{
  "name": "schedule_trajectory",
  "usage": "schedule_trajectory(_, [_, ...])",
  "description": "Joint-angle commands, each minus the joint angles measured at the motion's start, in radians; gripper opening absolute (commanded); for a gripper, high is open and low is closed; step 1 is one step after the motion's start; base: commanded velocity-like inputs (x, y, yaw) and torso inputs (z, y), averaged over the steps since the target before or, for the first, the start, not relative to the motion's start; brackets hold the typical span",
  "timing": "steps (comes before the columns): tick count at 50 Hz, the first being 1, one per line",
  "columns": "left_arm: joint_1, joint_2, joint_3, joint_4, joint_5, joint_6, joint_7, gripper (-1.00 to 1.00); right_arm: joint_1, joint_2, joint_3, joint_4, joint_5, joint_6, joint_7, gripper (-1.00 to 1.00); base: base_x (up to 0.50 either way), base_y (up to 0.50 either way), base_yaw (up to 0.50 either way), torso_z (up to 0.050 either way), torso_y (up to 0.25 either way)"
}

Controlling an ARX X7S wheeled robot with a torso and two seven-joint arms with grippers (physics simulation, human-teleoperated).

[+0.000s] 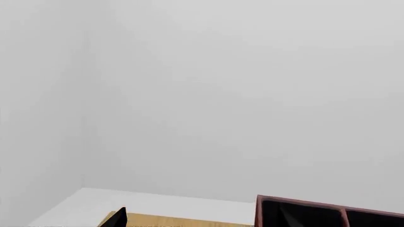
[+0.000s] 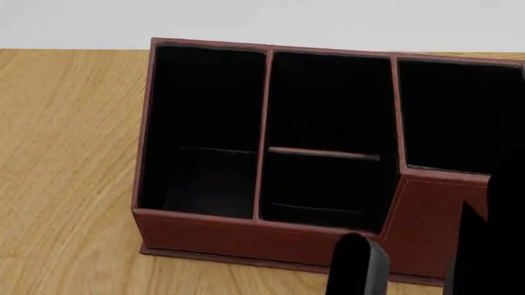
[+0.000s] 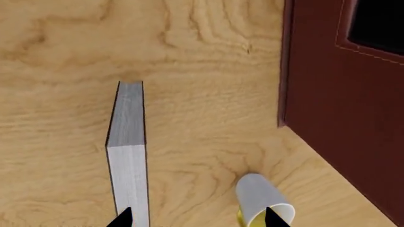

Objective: Pick up the book and place it in the front compartment of the caddy.

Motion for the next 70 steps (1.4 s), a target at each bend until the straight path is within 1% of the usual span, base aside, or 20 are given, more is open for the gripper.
schedule_trajectory(1, [0.015, -0.009, -0.001, -0.003, 0.007, 0.016, -0.003, 1.00, 0.000, 0.014, -0.003, -0.063, -0.341, 0.000, -0.356, 1.00, 0.00, 0.00, 0.00, 0.000, 0.000])
schedule_trajectory(4, [0.014, -0.012, -0.001, 0.000, 0.006, 0.017, -0.005, 1.00, 0.000, 0.027, 0.022, -0.073, -0.312, 0.000, -0.372, 1.00, 0.00, 0.00, 0.00, 0.000, 0.000])
schedule_trajectory(11, [0.017, -0.018, -0.002, 0.004, 0.005, 0.020, -0.011, 1.00, 0.000, 0.067, 0.038, -0.113, -0.245, -0.001, -0.344, 1.00, 0.00, 0.00, 0.00, 0.000, 0.000])
schedule_trajectory(17, [0.011, -0.016, 0.002, 0.002, 0.004, 0.017, -0.012, 1.00, -0.040, 0.070, 0.018, -0.119, -0.227, -0.042, -0.308, 1.00, 0.00, 0.00, 0.00, 0.000, 0.000])
schedule_trajectory(23, [0.011, -0.021, 0.003, 0.002, 0.002, 0.018, -0.015, 1.00, -0.088, 0.085, -0.009, -0.135, -0.238, -0.068, -0.283, 1.00, 0.00, 0.00, 0.00, 0.000, 0.000])
schedule_trajectory(27, [0.019, -0.024, 0.004, 0.000, 0.005, 0.025, -0.017, 1.00, -0.152, 0.090, -0.026, -0.141, -0.277, -0.101, -0.278, 1.00, 0.00, 0.00, 0.00, 0.000, 0.000])
schedule_trajectory(32, [0.033, -0.028, 0.004, -0.005, 0.013, 0.037, -0.017, 1.00, -0.219, 0.081, -0.047, -0.134, -0.297, -0.143, -0.255, 1.00, 0.00, 0.00, 0.00, 0.000, 0.000])
schedule_trajectory(42, [0.042, -0.024, 0.011, -0.014, 0.021, 0.046, -0.013, 1.00, -0.306, 0.076, -0.101, -0.112, -0.310, -0.175, -0.203, 1.00, 0.00, 0.00, 0.00, 0.000, 0.000])
schedule_trajectory(57, [0.054, -0.032, 0.012, -0.015, 0.027, 0.054, -0.019, 1.00, -0.395, 0.088, -0.185, -0.094, -0.297, -0.201, -0.134, 1.00, 0.00, 0.00, 0.00, 0.000, 0.000])
schedule_trajectory(70, [0.066, -0.035, 0.013, -0.018, 0.033, 0.063, -0.023, 1.00, -0.445, 0.123, -0.220, -0.073, -0.353, -0.205, -0.139, 1.00, 0.00, 0.00, 0.00, 0.000, 0.000])
